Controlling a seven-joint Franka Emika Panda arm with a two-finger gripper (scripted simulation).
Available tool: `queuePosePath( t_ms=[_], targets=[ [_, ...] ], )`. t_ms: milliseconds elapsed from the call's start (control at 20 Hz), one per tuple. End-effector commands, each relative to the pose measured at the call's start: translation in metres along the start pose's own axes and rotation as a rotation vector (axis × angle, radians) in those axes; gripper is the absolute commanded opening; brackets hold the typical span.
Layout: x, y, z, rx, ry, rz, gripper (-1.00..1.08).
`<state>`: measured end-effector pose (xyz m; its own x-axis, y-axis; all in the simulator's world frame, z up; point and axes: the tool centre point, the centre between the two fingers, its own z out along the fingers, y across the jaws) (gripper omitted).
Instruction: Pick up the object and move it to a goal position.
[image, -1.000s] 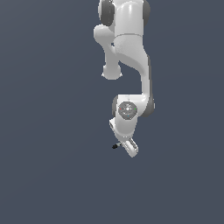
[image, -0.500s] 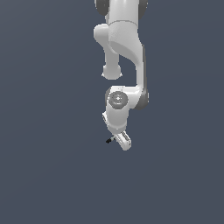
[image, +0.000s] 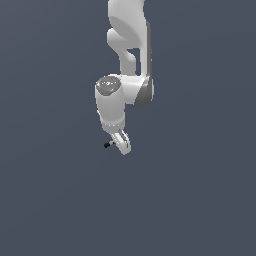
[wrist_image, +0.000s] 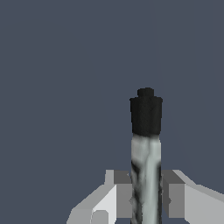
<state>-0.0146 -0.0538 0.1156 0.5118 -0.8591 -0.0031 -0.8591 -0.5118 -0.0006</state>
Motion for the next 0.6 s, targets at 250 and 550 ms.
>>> queuePosePath(
  t_ms=[250, 550],
  targets=[
    [0.037, 0.063, -0.061, 0.001, -0.001, 0.001, -1.00],
    [0.065, 0.108, -0.106, 0.001, 0.000, 0.001, -1.00]
  ],
)
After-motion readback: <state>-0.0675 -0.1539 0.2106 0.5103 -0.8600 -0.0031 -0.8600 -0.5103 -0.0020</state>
